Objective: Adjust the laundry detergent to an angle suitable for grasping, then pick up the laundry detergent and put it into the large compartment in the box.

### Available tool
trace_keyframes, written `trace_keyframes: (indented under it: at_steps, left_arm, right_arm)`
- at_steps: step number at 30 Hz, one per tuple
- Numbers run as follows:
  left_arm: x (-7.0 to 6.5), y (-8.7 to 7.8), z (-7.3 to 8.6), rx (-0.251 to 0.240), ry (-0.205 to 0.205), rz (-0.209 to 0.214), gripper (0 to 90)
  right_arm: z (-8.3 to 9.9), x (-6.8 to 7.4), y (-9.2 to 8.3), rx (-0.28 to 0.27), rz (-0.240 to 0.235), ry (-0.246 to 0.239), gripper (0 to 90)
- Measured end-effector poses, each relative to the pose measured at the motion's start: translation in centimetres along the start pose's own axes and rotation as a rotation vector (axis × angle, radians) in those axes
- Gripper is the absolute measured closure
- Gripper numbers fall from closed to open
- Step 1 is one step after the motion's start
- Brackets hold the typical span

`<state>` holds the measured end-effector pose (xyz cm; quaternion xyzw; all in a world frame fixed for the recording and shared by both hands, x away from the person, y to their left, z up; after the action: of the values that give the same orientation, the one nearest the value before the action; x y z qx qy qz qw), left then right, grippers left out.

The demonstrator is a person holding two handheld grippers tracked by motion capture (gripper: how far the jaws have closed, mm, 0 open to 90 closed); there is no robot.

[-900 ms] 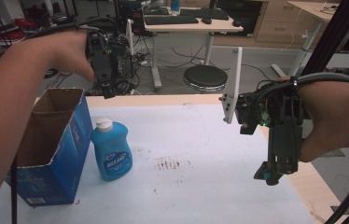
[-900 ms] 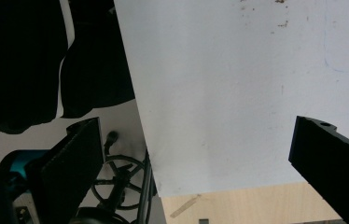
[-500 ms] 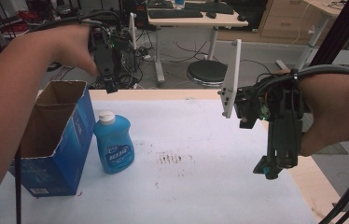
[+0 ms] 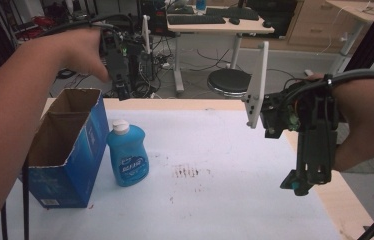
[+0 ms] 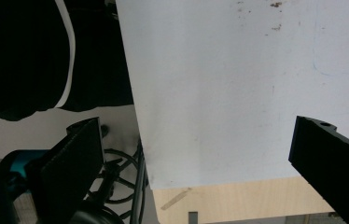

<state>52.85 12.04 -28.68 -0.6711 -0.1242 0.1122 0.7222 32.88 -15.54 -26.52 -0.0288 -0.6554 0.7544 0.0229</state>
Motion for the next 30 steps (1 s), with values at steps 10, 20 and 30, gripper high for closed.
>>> trace_keyframes:
  at_steps: [10, 20, 30]
  left_arm:
    - [-0.3, 0.3, 0.0, -0.003, -0.007, 0.002, 1.8]
    - [-0.5, 0.3, 0.5, 0.01, -0.01, 0.003, 1.8]
    - [-2.1, -1.3, 2.0, -0.021, -0.032, 0.016, 1.8]
  right_arm:
    - [-0.1, 0.3, 0.3, 0.012, -0.002, -0.007, 2.3]
    - [-0.2, 0.0, 0.6, 0.028, -0.001, -0.014, 2.3]
    - [0.0, 0.2, 0.7, 0.031, 0.004, -0.023, 2.3]
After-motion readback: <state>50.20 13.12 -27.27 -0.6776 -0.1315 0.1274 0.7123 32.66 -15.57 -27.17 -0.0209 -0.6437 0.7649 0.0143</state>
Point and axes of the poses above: each handheld gripper's, and its own axes: y roughly forward along the jaws, z roughly out of its underside, x roughly to its left, the point moved 9 cm from there along y, roughly forward along the jaws, and after that the axes turned 9 degrees about x, right-handed, at the moved point
